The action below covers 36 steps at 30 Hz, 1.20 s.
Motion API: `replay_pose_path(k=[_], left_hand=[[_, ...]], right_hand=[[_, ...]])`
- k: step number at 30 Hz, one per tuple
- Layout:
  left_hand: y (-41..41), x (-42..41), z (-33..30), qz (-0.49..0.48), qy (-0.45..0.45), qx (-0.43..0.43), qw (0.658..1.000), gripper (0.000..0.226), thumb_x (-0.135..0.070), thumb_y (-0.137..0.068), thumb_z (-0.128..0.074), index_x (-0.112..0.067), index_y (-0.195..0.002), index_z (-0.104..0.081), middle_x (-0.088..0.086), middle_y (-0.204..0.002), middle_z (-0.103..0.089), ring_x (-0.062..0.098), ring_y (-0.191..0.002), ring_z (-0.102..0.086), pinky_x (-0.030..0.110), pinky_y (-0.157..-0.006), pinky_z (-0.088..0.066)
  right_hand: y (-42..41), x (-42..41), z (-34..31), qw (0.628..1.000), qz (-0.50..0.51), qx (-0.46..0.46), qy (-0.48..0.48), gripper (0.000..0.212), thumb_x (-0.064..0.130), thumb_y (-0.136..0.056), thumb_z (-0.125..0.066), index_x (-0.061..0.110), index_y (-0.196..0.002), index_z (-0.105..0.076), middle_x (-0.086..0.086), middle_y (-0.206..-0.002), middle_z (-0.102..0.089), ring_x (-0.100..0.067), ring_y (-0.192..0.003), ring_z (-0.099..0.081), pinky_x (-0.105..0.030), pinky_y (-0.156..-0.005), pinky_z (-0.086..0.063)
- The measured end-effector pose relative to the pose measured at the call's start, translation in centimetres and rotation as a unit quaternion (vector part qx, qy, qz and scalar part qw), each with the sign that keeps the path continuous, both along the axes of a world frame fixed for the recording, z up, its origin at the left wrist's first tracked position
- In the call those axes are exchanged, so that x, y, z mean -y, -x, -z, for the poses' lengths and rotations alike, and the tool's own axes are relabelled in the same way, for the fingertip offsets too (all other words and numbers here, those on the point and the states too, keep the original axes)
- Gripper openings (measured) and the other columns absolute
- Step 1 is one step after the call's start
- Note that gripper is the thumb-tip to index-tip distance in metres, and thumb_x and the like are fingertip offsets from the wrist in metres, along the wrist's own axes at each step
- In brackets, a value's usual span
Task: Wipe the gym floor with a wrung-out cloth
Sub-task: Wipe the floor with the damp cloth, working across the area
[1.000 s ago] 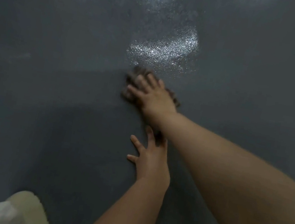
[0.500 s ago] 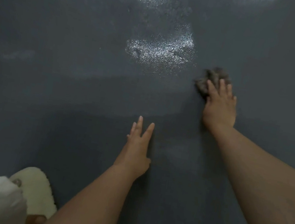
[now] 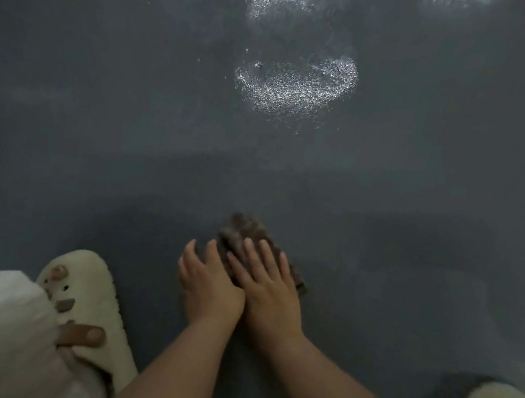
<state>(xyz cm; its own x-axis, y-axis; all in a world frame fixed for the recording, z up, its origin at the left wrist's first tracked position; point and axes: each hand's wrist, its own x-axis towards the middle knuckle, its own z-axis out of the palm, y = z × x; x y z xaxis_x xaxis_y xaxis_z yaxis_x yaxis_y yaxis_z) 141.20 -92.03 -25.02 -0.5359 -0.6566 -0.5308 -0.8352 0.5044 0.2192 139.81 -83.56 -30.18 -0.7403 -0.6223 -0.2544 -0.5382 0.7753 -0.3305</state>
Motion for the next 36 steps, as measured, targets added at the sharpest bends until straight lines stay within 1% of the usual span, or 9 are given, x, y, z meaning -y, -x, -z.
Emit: replay_pose_path(k=[3,5,10,15,18,21,24,30,36], left_hand=[[-1.2,-0.9,0.2,0.006,0.01,0.007,1.0,0.068,-0.012,-0.085,-0.056,-0.018,-0.145,-0.025,0.007,-0.154,-0.006,0.026,-0.141,-0.008,0.035,-0.115,-0.016],[-1.5,-1.5,0.2,0.044,0.004,0.015,0.999,0.068,-0.013,-0.087,-0.055,-0.02,-0.147,-0.024,0.006,-0.155,-0.006,0.024,-0.143,-0.008,0.034,-0.117,-0.012],[-1.7,-1.8,0.2,0.09,-0.018,0.032,0.995,0.075,-0.011,-0.089,-0.053,-0.021,-0.151,-0.013,0.003,-0.158,0.004,0.024,-0.145,-0.001,0.036,-0.119,-0.008],[-2.3,-0.4,0.0,0.137,-0.034,0.049,0.989,0.075,-0.012,-0.09,-0.054,-0.022,-0.151,-0.011,0.001,-0.158,0.004,0.023,-0.145,-0.003,0.035,-0.117,-0.012],[-3.1,-0.2,-0.6,0.15,-0.046,0.037,0.987,0.074,-0.015,-0.091,-0.054,-0.021,-0.151,-0.012,0.002,-0.159,0.0,0.025,-0.144,-0.008,0.034,-0.116,-0.013],[-4.1,-0.1,-2.0,0.136,-0.044,0.024,0.989,0.073,-0.013,-0.09,-0.053,-0.02,-0.151,-0.013,0.003,-0.159,-0.002,0.026,-0.144,-0.011,0.032,-0.115,-0.014],[-5.5,0.4,-3.9,0.149,-0.043,0.027,0.988,0.075,-0.016,-0.09,-0.055,-0.021,-0.151,-0.011,0.002,-0.159,0.001,0.026,-0.144,-0.009,0.033,-0.115,-0.015],[-8.1,1.6,-9.2,0.187,-0.013,0.008,0.982,0.072,-0.015,-0.093,-0.049,-0.02,-0.152,-0.008,0.005,-0.159,0.006,0.026,-0.145,-0.004,0.034,-0.117,-0.014],[-10.0,0.7,-14.1,0.2,0.008,-0.05,0.978,0.073,-0.008,-0.091,-0.045,-0.021,-0.152,-0.007,0.006,-0.159,0.008,0.028,-0.145,-0.002,0.037,-0.117,-0.009]], right_hand=[[2.1,-2.6,0.9,0.997,-0.053,-0.048,0.021,0.049,0.029,-0.08,-0.037,0.03,-0.12,-0.065,-0.002,-0.133,-0.058,-0.023,-0.122,-0.055,-0.037,-0.104,-0.039],[4.4,-4.8,1.0,0.998,0.016,-0.051,0.035,0.049,0.022,-0.08,-0.037,0.025,-0.12,-0.065,-0.006,-0.133,-0.057,-0.029,-0.122,-0.055,-0.044,-0.101,-0.04],[7.4,-11.8,0.4,0.948,0.315,-0.043,-0.017,0.054,0.008,-0.096,-0.036,0.027,-0.146,-0.033,-0.004,-0.157,-0.019,-0.024,-0.146,-0.013,-0.04,-0.116,-0.009],[4.9,-10.1,-0.2,0.873,0.486,-0.009,-0.036,0.053,0.019,-0.101,-0.035,0.023,-0.151,-0.019,-0.008,-0.159,-0.005,-0.026,-0.146,0.0,-0.046,-0.116,-0.001],[2.5,-5.5,-0.9,0.921,0.386,0.036,-0.041,0.058,0.021,-0.1,-0.036,0.023,-0.152,-0.01,-0.009,-0.159,0.004,-0.029,-0.146,0.005,-0.047,-0.115,0.0],[1.2,-0.7,-2.4,0.979,0.153,0.127,-0.036,0.062,0.022,-0.099,-0.039,0.024,-0.152,-0.007,-0.007,-0.159,0.011,-0.029,-0.145,0.01,-0.049,-0.115,0.0],[1.6,1.7,-4.9,0.973,0.005,0.223,-0.061,0.056,0.02,-0.1,-0.038,0.024,-0.151,-0.016,-0.006,-0.16,0.003,-0.029,-0.146,0.005,-0.048,-0.115,-0.003],[0.0,0.8,-11.1,0.97,0.029,0.225,-0.086,0.046,0.012,-0.094,-0.047,0.014,-0.139,-0.041,-0.018,-0.143,-0.039,-0.034,-0.133,-0.034,-0.042,-0.106,-0.03],[-3.5,-0.4,-14.0,0.971,0.018,0.185,-0.151,0.079,0.024,-0.096,-0.047,0.036,-0.149,0.01,-0.019,-0.153,-0.025,-0.034,-0.125,-0.046,-0.033,-0.094,-0.042]])
